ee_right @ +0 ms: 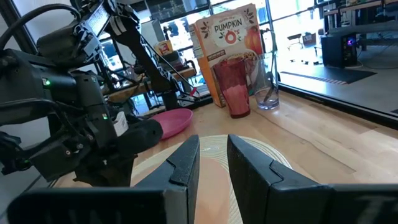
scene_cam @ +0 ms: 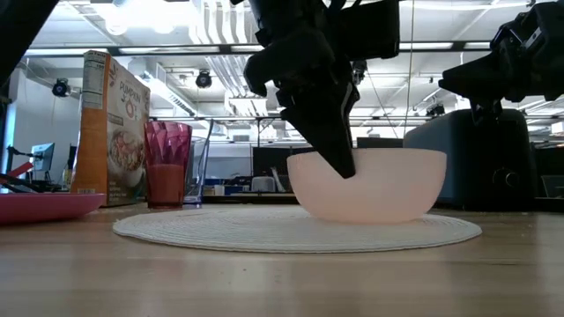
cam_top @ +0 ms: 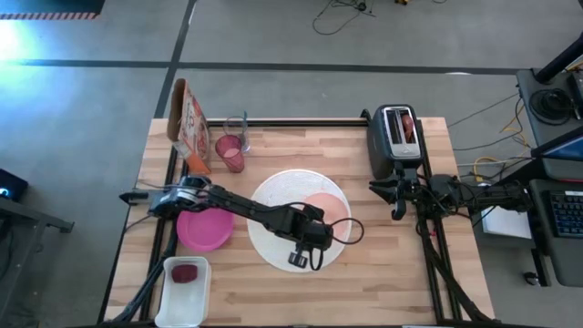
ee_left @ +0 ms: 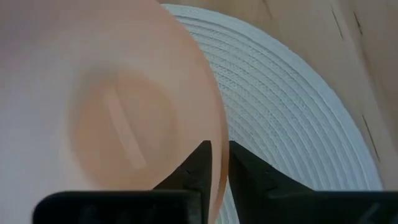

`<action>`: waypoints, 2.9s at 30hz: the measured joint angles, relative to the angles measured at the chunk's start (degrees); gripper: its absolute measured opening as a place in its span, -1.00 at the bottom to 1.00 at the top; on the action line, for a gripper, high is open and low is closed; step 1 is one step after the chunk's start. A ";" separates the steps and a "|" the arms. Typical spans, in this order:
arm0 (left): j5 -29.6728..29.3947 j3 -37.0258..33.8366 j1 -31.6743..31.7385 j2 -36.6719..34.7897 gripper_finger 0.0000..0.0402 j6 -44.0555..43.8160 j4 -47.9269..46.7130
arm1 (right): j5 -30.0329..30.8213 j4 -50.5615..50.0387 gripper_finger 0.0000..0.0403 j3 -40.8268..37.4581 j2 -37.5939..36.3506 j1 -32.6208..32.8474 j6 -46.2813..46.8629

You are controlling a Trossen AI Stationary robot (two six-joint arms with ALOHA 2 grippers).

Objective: Arrange a breakfast setting
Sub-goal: Put the orange bowl on the white placemat, then put the pink plate beside the orange bowl on the white placemat

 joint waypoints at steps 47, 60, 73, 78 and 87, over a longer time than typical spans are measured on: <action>-0.07 -48.82 -13.04 -36.36 -0.43 -72.70 -9.19 | 0.00 -0.22 -0.64 0.00 0.00 0.00 0.00; -0.09 -54.00 -13.38 -35.34 -0.43 -77.03 -9.26 | 0.00 -0.24 -0.64 0.00 0.00 0.00 0.00; -0.98 -59.32 -13.47 -35.26 -0.56 -74.28 -1.26 | 0.00 -0.24 -0.64 -0.01 0.00 0.00 0.00; -2.34 -56.80 -13.37 -34.99 -0.78 -72.18 -1.45 | 0.00 -0.24 -0.64 -0.01 0.00 -0.01 0.00; -2.32 -50.89 -13.47 -34.88 -0.97 -68.61 -2.94 | 0.00 -0.24 -0.64 -0.01 0.00 0.00 0.00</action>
